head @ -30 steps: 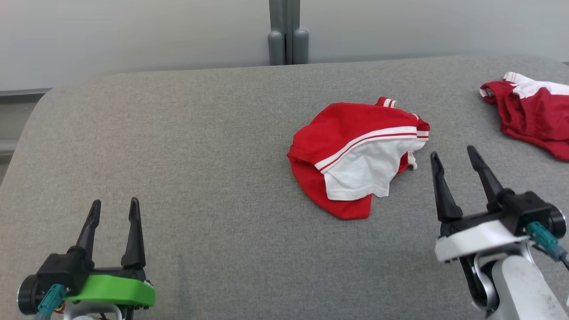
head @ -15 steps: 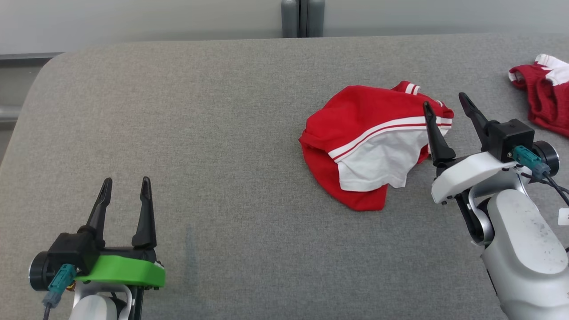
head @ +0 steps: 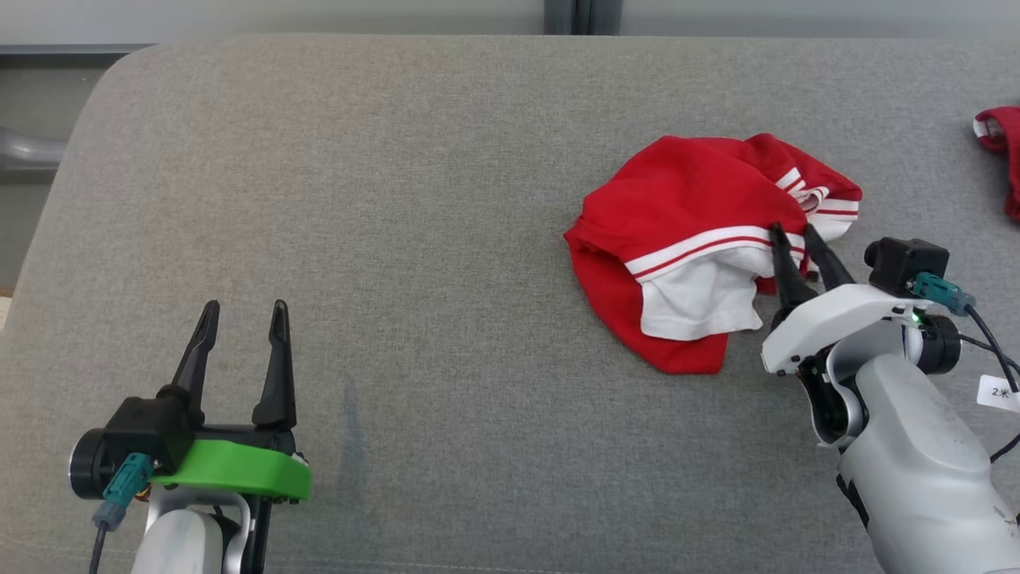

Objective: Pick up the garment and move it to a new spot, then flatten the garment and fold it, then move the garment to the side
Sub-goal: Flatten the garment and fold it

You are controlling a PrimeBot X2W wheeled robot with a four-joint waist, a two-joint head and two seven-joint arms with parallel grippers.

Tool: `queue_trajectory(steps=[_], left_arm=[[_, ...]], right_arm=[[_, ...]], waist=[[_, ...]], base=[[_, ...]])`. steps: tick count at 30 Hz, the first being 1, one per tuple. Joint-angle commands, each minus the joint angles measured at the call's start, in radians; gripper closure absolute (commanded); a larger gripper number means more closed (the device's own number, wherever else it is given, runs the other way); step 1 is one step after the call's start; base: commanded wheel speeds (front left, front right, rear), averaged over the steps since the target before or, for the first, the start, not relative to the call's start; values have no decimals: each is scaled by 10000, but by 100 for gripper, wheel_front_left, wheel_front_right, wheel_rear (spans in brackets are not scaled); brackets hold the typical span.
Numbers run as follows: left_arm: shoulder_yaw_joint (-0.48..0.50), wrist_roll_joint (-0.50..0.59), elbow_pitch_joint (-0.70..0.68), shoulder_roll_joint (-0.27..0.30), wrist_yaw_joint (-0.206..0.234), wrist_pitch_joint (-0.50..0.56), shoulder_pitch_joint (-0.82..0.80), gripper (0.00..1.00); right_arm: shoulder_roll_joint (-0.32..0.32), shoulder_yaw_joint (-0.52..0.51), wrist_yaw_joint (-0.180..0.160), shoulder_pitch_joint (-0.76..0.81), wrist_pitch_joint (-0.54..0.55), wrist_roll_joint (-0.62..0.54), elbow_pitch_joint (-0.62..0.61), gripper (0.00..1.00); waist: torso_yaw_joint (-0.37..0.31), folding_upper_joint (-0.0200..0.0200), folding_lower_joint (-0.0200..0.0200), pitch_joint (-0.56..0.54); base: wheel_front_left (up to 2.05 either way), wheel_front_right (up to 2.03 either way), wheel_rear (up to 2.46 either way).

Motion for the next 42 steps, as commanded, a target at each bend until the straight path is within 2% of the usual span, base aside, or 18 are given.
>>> queue_trajectory(steps=[1, 5, 10, 11, 12, 13, 21, 29, 34, 42], left_arm=[[-28, -44, 33, 58, -28, 3, -150, 0], [-1, -34, 88, 69, -28, 3, -150, 0], [131, -8, 117, 74, -28, 4, 18, 0], [173, 9, 125, 69, -28, 4, 89, 0], [198, 20, 126, 60, -28, 4, 133, 0], [250, 34, 130, 48, -28, 4, 173, 0], [531, 196, 61, 7, -21, 4, 468, 0], [762, 311, -19, -36, -21, 4, 738, 0], [804, 328, -26, -82, -22, 4, 871, 0], [962, 344, 15, -62, -24, 4, 1078, 0]], right_arm=[[-42, 57, -10, -199, -47, 351, 195, 100], [-143, 316, -10, -318, -131, 1021, 677, 100], [-359, 653, -10, -418, -349, 1212, 782, 100], [-422, 678, -10, -419, -401, 1144, 677, 85], [-460, 706, -10, -386, -416, 1086, 565, 37], [-489, 738, -10, -281, -444, 1009, 459, 0], [-861, 160, -10, 1095, -451, -112, -1889, 0], [-967, -357, -10, 3043, -448, -871, -4144, 0], [-689, -529, -10, 4266, -449, -1377, -5267, 0], [36, -746, -10, 5824, -449, -1998, -6235, 0]], waist=[[64, -1, 0, 8], [108, -1, 0, -58], [23, -1, 0, -222], [-16, -1, 0, -293], [-45, -1, 0, -334], [-94, -1, 0, -418], [-561, -1, 0, -928], [-945, -1, 0, -1208], [-1035, -1, 0, -1317], [-1004, -1, 0, -1576]], base=[[0, 0, 0], [0, 0, 0], [0, 0, 0], [0, 0, 0], [0, 0, 0], [0, 0, 0], [0, 0, 0], [0, 0, 0], [0, 0, 0], [0, 0, 0]])
